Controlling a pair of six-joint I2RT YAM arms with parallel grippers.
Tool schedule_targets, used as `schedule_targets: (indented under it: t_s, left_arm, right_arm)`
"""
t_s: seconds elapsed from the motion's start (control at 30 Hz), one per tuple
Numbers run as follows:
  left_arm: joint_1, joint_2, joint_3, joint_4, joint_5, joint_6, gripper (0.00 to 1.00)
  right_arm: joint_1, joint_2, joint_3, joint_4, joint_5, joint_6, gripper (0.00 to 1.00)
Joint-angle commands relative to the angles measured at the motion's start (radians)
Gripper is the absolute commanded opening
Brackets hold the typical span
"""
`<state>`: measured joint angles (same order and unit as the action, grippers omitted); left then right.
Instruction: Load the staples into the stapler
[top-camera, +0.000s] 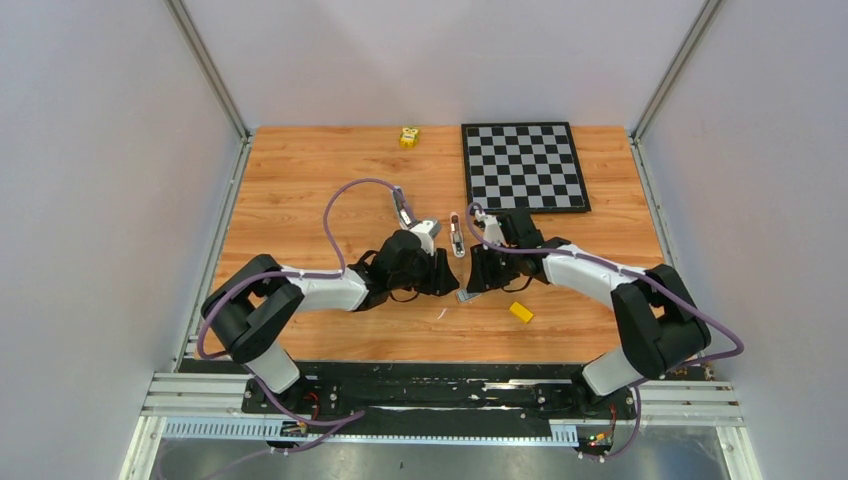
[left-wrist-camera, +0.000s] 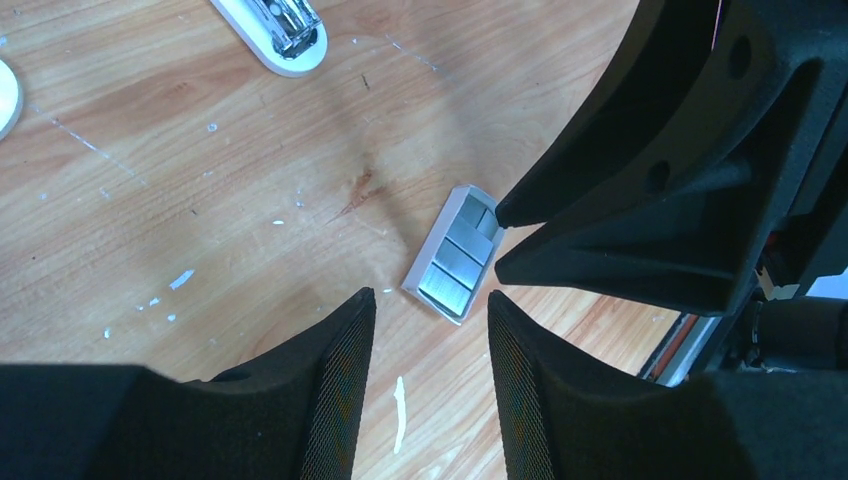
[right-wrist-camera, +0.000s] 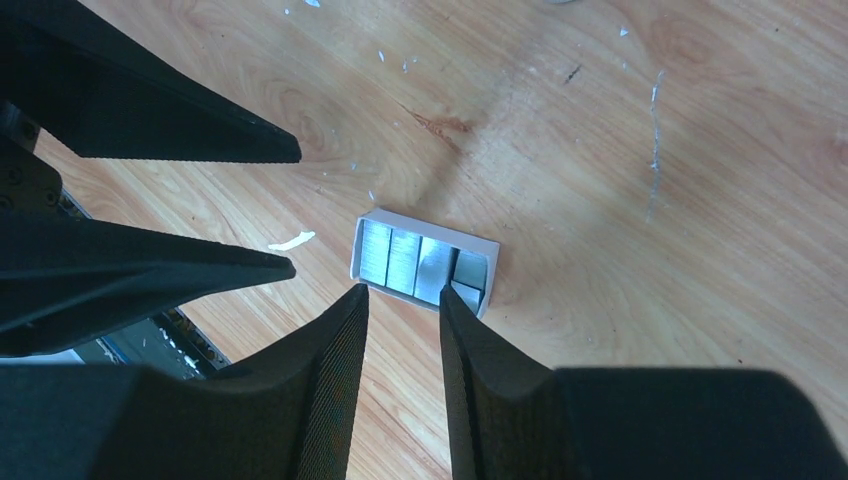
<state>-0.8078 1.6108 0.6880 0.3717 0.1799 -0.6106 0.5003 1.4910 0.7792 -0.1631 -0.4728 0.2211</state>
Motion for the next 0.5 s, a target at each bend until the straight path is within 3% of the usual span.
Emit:
schedule_targets:
  t_s: [0.0, 0.47]
  left_arm:
    - [-0.005, 0.041, -0.007, 0.071, 0.014, -0.012, 0.48]
    - [-0.007, 0.137, 0.021, 0.103, 0.036, -0.011, 0.44]
  right_arm:
    - [-0.015, 0.028, -0.006, 0.022, -0.023, 0.001, 0.36]
    - [-0.013, 0.058, -0.009, 0.035, -0.02, -0.003, 0.37]
